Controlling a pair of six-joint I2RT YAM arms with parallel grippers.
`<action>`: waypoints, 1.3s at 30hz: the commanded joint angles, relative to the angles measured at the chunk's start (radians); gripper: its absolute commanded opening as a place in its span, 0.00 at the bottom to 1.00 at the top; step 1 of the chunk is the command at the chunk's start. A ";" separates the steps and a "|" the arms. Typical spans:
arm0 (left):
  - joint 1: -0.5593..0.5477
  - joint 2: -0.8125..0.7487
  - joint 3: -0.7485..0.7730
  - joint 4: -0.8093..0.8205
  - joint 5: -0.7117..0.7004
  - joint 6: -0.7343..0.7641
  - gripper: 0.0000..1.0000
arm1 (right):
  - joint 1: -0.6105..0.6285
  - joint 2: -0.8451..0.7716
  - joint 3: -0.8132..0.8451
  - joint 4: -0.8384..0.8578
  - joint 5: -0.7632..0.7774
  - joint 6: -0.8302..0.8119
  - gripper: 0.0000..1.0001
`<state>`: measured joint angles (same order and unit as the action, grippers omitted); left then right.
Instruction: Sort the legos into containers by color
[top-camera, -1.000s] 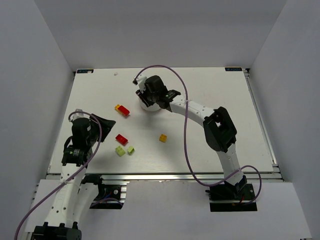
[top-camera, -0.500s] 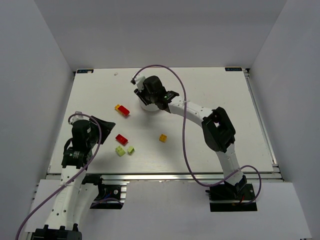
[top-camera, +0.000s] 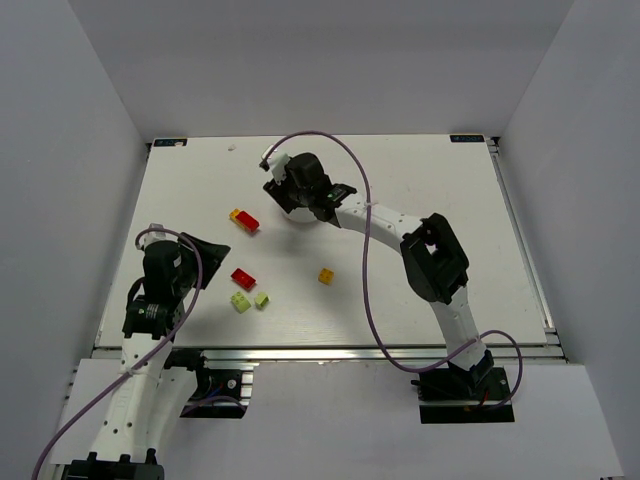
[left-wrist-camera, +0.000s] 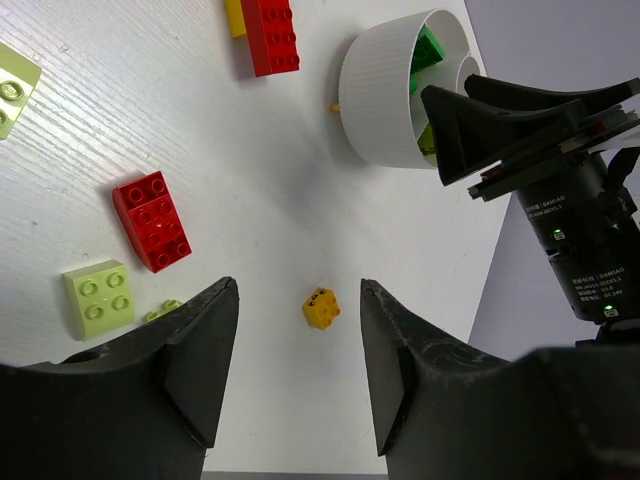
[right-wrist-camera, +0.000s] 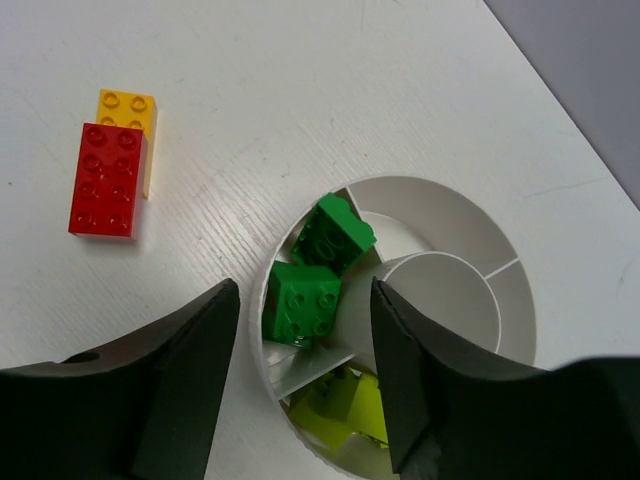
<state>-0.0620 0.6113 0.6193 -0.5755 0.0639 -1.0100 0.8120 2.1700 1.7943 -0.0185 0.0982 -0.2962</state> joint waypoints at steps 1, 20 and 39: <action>0.002 -0.012 0.000 -0.007 -0.015 -0.001 0.62 | 0.007 -0.059 -0.016 0.069 -0.041 0.003 0.62; 0.002 0.001 0.017 -0.081 -0.041 0.053 0.27 | -0.048 -0.392 -0.254 -0.421 -0.919 -0.461 0.37; 0.002 0.002 0.033 -0.233 -0.157 0.068 0.78 | -0.091 -0.501 -0.602 -0.425 -0.601 -0.228 0.89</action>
<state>-0.0620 0.6250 0.6197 -0.7948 -0.0692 -0.9539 0.7395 1.7153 1.2156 -0.4679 -0.4862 -0.5293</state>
